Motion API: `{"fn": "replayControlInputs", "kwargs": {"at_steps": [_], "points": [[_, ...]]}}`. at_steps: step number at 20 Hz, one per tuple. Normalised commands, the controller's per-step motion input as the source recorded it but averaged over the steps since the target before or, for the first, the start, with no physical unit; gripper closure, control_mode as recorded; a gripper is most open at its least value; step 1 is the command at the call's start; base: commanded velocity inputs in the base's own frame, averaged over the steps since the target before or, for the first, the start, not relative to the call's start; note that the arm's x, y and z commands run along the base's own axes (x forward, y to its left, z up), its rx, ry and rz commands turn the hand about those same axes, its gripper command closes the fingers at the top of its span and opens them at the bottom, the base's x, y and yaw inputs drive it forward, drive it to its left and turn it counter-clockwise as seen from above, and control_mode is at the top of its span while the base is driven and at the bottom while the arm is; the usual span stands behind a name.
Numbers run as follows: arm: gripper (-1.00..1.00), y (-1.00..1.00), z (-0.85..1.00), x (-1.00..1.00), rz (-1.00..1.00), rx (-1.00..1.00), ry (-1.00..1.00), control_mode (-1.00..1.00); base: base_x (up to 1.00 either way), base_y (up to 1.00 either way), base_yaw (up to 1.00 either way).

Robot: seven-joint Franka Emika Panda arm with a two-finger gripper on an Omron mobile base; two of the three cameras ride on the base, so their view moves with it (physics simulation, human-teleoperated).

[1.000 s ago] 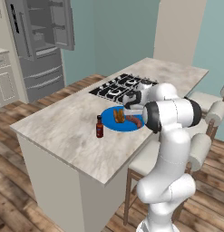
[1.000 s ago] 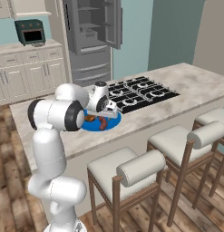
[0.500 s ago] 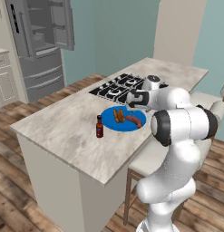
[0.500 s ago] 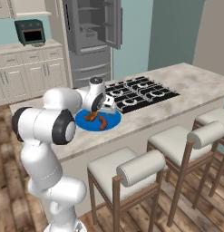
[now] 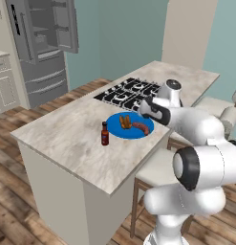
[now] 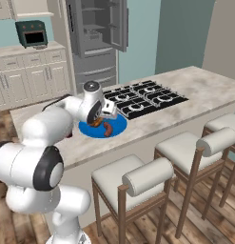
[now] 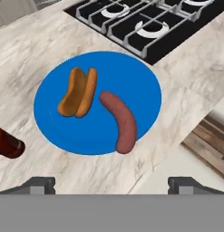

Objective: Move the hot dog bun to the plate on the dining table and place the condiment next to that plate. Then navigate to the fridge and take the sausage and place it on the plate as well.

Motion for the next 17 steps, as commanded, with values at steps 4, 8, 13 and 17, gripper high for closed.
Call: {"fn": "replayControlInputs", "kwargs": {"at_steps": [4, 8, 13, 17], "points": [[-1.00, 0.08, 0.37, -0.85, 0.00, 0.03, -0.13, -1.00, 0.00, 0.00, 0.00], [-1.00, 0.05, 0.44, -0.78, 0.00, 0.01, -0.14, -1.00, 0.00, 0.00, 0.00], [-1.00, 0.00, 0.63, -0.53, 0.00, 0.00, -0.16, -1.00, 0.00, 0.00, 0.00], [-1.00, 0.00, 0.65, -0.50, 0.00, 0.00, -0.14, -1.00, 0.00, 0.00, 0.00]]}}
